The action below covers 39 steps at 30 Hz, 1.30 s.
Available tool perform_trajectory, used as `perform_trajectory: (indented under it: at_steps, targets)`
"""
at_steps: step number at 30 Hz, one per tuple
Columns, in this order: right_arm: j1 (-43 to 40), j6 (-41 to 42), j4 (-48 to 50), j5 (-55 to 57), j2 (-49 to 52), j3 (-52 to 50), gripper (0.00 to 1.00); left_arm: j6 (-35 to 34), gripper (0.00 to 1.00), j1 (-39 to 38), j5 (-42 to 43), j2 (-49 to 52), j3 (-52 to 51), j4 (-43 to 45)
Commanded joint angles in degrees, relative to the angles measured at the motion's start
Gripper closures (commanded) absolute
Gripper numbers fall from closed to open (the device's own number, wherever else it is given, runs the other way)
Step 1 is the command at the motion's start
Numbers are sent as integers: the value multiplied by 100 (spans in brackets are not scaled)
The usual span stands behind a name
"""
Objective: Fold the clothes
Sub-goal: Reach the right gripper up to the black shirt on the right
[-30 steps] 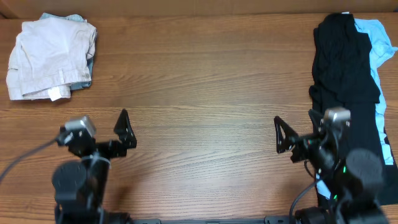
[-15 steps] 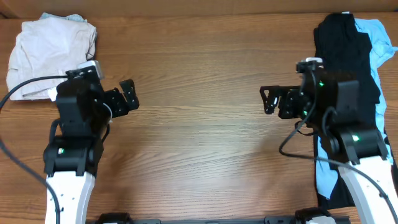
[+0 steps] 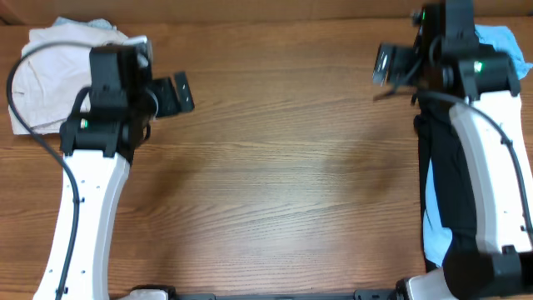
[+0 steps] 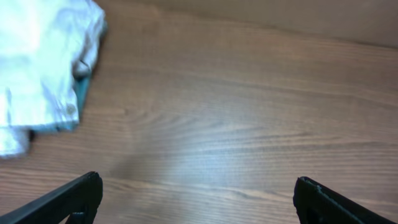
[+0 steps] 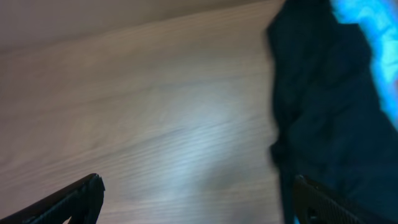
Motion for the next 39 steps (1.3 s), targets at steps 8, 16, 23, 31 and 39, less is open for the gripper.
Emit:
perform_trajectory:
  at_steps: [8,16,23,31,39]
  targets:
    - [-1266,-304,339,863,1355,758,8,577,0,-645,-450,1073,1126,-229]
    - [-1425,-310,278,861,2470,752,14,490,0,-645,-15,1888,1126,-127]
    - [-1425,-289,94,859,3248,739,26,492,0,-645,-24,2253,1126,-55]
    - [-1600,-114,103,861,3536,553,38,496,0,-643,-81,2310,1126,20]
    - [-1873,-70,457,678,3534,96,50,492,0,-643,-76,2310,1126,103]
